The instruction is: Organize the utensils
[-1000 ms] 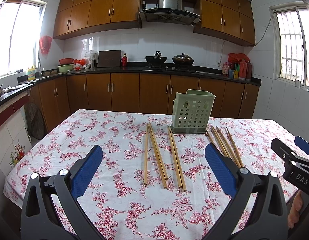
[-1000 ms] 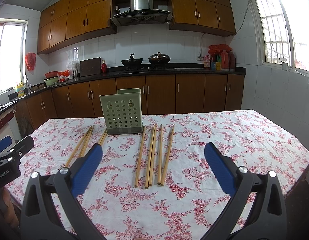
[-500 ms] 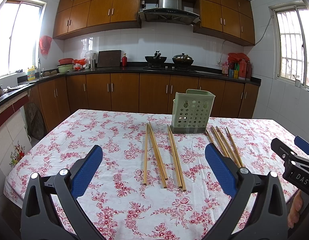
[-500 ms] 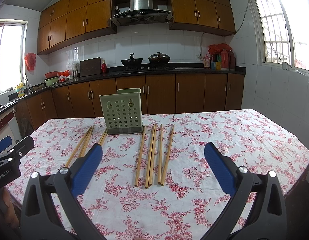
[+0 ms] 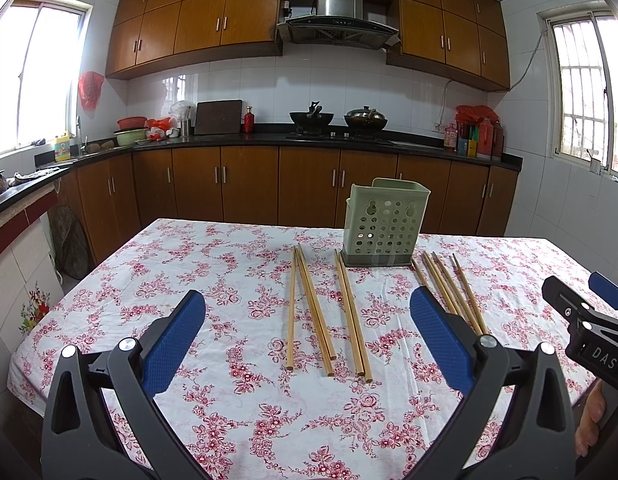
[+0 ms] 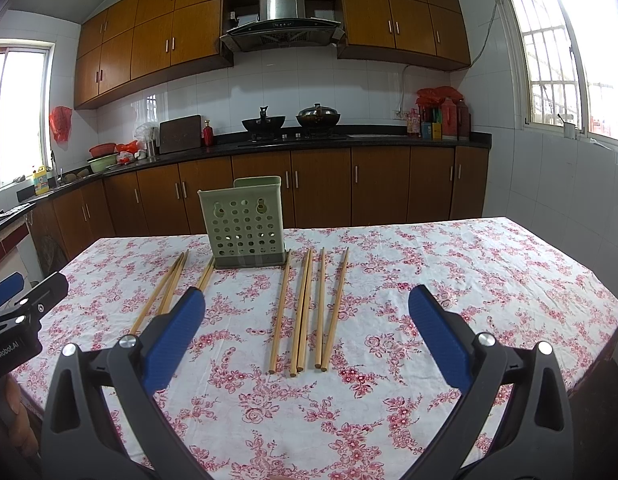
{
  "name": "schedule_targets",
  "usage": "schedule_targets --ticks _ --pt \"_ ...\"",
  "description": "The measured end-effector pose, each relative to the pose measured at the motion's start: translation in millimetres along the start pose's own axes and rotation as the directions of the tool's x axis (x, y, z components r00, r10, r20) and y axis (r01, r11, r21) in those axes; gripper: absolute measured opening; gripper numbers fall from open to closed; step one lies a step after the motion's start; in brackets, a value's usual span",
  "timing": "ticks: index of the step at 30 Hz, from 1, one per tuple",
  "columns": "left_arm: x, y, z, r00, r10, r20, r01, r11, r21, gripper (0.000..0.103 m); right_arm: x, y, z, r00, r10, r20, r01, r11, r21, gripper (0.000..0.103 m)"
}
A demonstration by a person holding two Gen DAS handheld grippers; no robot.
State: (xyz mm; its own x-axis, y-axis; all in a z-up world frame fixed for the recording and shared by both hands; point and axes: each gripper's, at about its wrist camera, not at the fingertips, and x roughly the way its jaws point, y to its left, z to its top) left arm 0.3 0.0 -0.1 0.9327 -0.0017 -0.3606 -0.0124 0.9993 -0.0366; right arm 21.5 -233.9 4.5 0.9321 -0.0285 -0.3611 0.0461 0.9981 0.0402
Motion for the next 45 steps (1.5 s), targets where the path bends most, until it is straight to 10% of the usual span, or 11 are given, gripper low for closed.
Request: schedule_targets --ticks 25,32,40,45 --pt "31.4 14.2 -8.0 0.994 0.048 -0.101 -0.052 0.998 -0.038 0.101 24.7 -9.6 0.4 0.996 -0.027 -0.08 0.03 0.999 0.029 0.099" --pt "84.5 61.3 -2.6 0.947 0.086 -0.309 -0.129 0.984 -0.122 0.101 95.9 -49.4 2.0 0.944 -0.076 -0.322 0.121 0.985 0.124 0.097" --pt "134.2 73.3 0.6 0.902 0.048 -0.43 -0.102 0.989 -0.103 0.1 164.5 -67.0 5.2 0.882 -0.034 -0.47 0.132 0.975 0.176 0.062" --pt "157.2 71.5 -2.3 0.881 0.031 -0.473 -0.084 0.992 -0.092 0.079 199.3 -52.9 -1.4 0.849 0.014 -0.528 0.088 0.982 0.167 0.045"
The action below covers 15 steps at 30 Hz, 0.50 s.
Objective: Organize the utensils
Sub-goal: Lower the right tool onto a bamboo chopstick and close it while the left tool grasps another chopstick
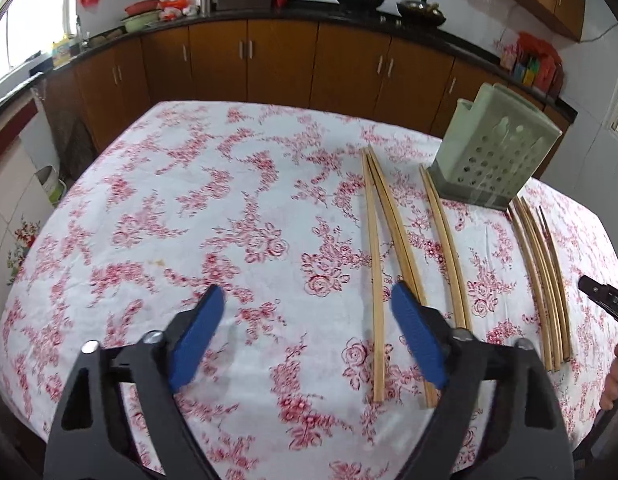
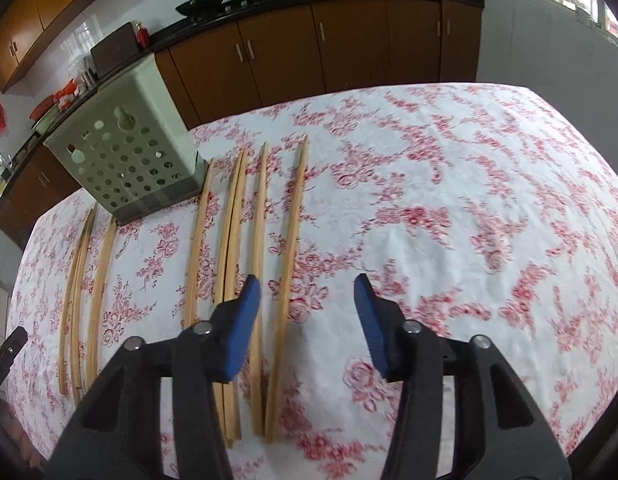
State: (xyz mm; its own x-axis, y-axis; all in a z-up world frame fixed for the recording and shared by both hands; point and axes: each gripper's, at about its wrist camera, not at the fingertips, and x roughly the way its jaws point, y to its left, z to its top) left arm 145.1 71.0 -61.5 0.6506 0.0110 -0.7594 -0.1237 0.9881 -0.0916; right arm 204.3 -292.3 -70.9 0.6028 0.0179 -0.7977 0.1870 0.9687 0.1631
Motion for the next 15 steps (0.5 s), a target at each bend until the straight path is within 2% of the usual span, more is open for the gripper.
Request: schedule_targets --ticks 5,9,12,15 --pt "11.2 -4.9 1.6 0.999 -0.034 -0.021 0.035 0.999 0.016 0.069 18.1 7.5 3.0 0.999 -0.007 -0.032 0.006 1.0 -0.026 0.029" --pt "18.4 -9.4 3.1 0.998 -0.048 -0.036 0.049 0.998 0.04 0.057 23.9 9.1 -0.4 0.998 -0.05 -0.027 0.048 0.997 -0.056 0.01" --pt "25.8 -14.8 4.2 0.996 -0.067 -0.06 0.07 0.996 0.054 0.046 23.4 0.1 1.6 0.997 -0.077 -0.013 0.077 0.996 -0.042 0.008" --pt "34.6 -21.5 6.6 0.993 -0.08 -0.081 0.086 0.994 0.072 0.04 23.8 -17.0 6.7 0.994 -0.11 -0.009 0.11 0.994 0.004 0.008"
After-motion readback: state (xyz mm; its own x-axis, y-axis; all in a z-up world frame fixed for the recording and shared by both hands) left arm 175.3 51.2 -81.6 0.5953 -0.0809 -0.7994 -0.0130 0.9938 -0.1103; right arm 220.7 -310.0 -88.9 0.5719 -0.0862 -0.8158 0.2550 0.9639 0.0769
